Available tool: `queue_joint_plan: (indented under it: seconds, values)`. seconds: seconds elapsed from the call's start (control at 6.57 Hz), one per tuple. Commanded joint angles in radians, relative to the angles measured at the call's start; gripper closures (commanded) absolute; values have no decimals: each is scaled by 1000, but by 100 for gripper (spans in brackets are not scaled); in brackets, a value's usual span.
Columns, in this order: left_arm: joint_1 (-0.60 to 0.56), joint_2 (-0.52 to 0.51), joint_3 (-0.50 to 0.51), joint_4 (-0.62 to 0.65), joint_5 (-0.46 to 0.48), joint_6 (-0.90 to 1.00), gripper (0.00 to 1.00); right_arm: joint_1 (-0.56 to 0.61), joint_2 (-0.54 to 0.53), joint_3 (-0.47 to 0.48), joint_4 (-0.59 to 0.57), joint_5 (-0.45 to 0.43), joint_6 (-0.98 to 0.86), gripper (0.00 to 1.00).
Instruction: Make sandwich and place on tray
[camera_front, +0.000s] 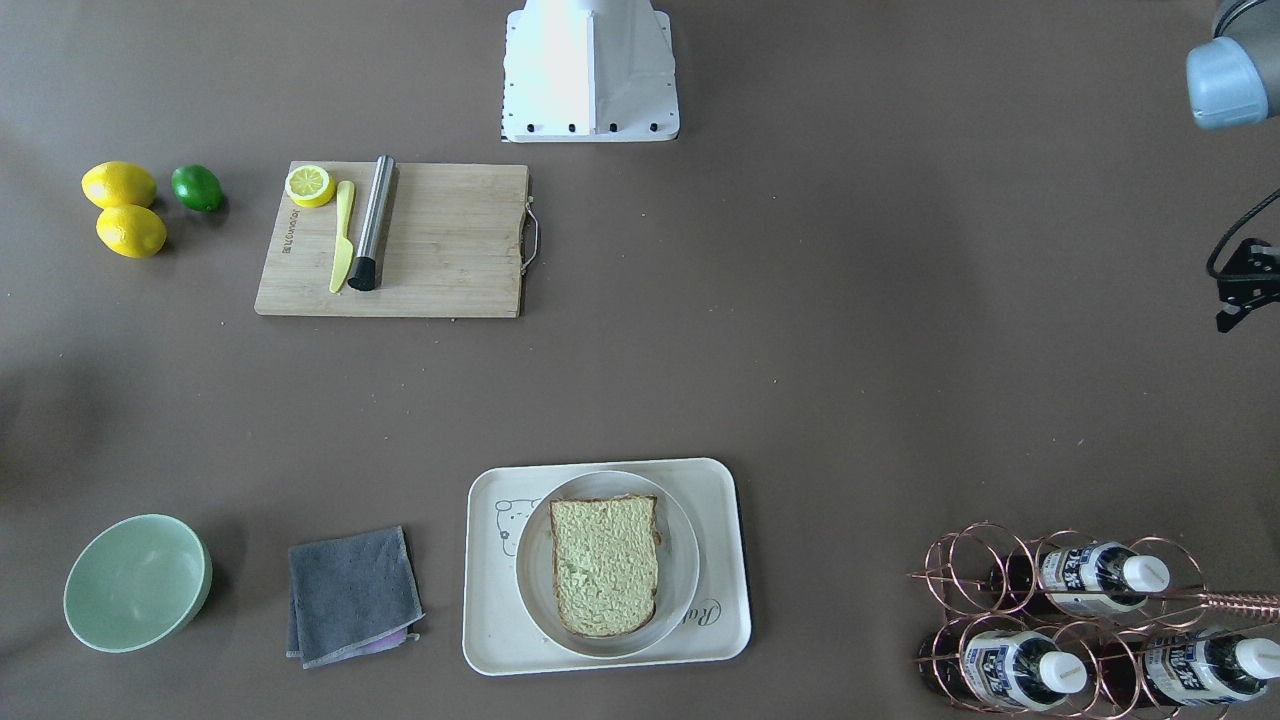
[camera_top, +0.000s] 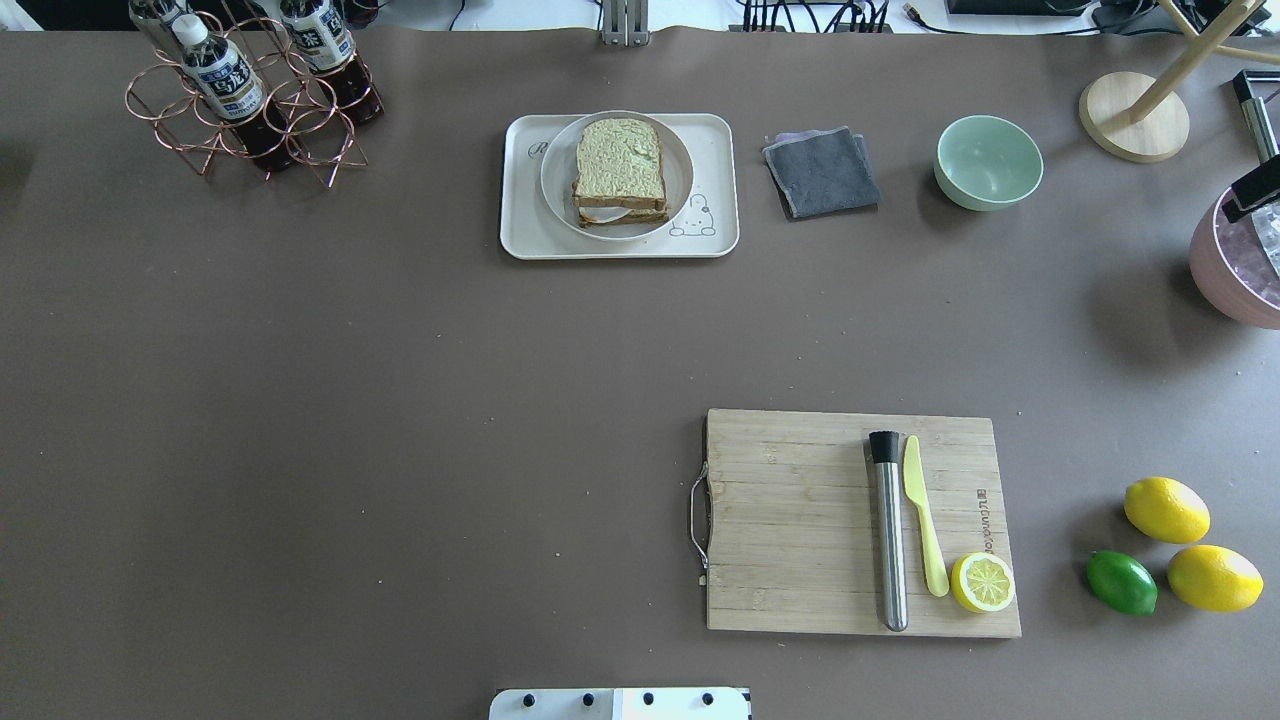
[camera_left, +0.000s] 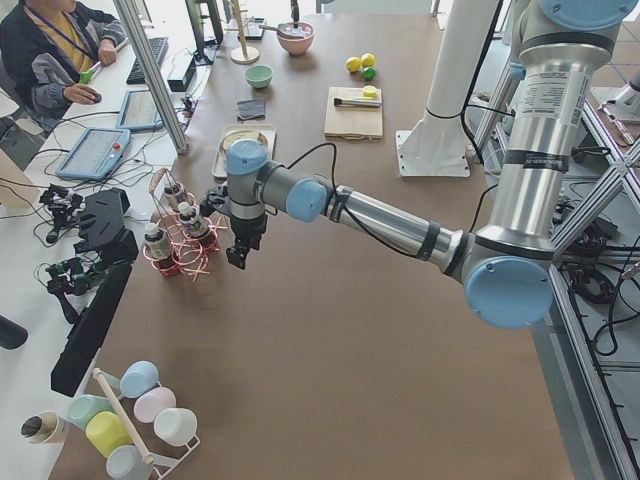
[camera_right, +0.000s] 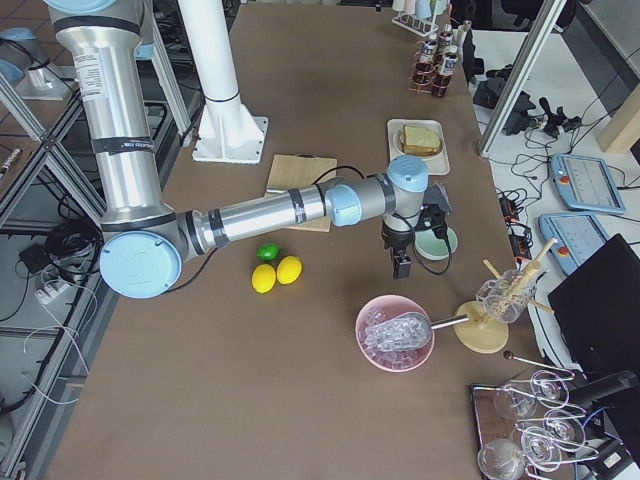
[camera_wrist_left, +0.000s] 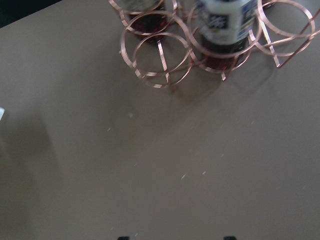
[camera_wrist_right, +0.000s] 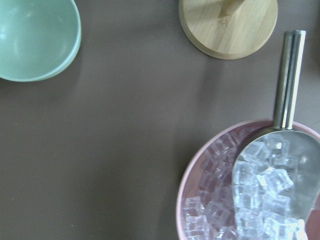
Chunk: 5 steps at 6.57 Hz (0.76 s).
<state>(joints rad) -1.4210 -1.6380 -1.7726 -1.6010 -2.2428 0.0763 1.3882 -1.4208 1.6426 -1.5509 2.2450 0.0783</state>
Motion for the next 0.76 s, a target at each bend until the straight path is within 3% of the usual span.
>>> queue_joint_plan:
  seconds: [0.0,0.15,0.61]
  values:
    - [-157,128,53,-5,-55,210,3,90,-33,-64,3,2,-156,0]
    - [-176,150,50,-8,-101,212,3,97,-64,-50,6,2,-155,0]
    - [-179,153,53,-7,-95,204,3,100,-69,-36,6,4,-152,0]
